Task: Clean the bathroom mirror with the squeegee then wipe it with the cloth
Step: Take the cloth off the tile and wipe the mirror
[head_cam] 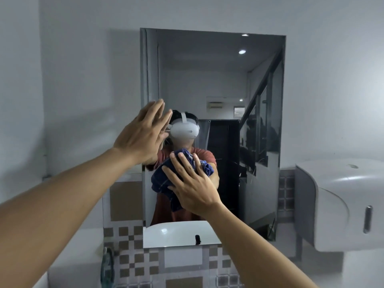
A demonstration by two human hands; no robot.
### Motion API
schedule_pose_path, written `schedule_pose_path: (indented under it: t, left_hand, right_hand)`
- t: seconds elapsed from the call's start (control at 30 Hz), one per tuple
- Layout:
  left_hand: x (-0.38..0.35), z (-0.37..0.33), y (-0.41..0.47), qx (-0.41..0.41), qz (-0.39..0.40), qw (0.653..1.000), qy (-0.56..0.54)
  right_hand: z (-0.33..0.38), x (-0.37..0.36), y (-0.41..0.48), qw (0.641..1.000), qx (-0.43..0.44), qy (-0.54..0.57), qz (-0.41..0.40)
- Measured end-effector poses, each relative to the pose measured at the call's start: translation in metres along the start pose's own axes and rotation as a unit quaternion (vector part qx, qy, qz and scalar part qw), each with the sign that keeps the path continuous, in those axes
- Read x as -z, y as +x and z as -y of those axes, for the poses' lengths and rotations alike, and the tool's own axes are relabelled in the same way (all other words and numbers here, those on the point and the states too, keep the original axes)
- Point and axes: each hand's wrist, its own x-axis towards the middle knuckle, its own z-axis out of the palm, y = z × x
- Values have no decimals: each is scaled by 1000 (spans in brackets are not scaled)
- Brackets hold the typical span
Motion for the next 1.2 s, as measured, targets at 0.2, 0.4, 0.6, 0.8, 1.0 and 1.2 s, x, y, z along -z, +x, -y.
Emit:
schedule_pose_path:
  t: [0.2,0.4,0.6,0.8,1.0,1.2]
  left_hand:
    - [-16,-7,-17,15,11,1000,-13]
    - [-15,-23,-21,10,-1,1000,-6]
    - [-19,-24,-23,6,15,1000,-6]
    - [-18,-25,-24,6,14,1000,-9]
    - [-10,-26,-25,20,4,999,-30]
    - [-7,-23,-30,16,9,1000,-18]
  right_hand:
    - [-40,13,-22,997,-78,-7,8]
    - [-85,23,-40,985,-173,-13,-26]
    - [-117,26,-67,946,-319,26,-50]
    - [-120,22,-95,924,-374,62,-47]
    - [-110,11,-116,900,-416,117,-56]
    - [-78,1,-137,885,-426,172,-68]
